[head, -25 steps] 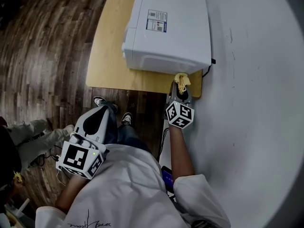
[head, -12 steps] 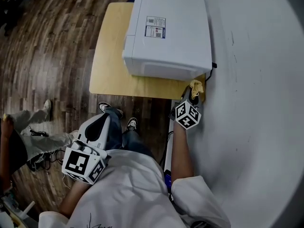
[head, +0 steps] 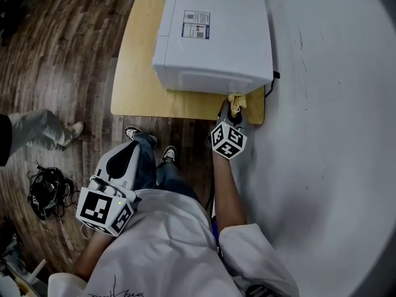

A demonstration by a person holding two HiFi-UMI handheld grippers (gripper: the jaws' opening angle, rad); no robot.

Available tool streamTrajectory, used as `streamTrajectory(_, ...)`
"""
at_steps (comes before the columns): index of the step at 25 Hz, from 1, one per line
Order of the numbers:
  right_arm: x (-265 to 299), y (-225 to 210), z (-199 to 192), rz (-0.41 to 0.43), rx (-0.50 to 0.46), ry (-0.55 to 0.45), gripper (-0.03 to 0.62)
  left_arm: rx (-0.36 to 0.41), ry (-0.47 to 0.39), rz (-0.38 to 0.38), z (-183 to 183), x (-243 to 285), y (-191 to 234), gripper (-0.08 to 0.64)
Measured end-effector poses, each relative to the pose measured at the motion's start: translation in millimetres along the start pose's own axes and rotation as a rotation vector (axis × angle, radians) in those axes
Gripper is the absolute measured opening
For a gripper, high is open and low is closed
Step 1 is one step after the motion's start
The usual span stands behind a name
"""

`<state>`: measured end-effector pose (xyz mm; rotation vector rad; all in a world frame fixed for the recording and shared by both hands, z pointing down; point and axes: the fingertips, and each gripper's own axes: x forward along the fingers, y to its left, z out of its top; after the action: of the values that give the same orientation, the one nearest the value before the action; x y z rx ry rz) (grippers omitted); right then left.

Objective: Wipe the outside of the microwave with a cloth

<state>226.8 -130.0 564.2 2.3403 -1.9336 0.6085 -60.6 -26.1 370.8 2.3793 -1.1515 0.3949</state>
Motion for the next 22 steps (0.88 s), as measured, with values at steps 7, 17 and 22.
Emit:
streamTrajectory(7, -1, 29, -11, 0.067, -0.010, 0.019, 0.117, 0.000, 0.001, -0.001, -4, -2, -3, -0.009)
streamTrajectory(17, -1, 77, -22, 0.169, -0.032, 0.041, 0.117, -0.007, -0.008, 0.021, -3, -10, 4, -0.009)
streamTrajectory(22, -1, 93, -27, 0.189, -0.030, 0.049, 0.117, -0.011, -0.009, 0.032, -5, -15, 7, -0.009)
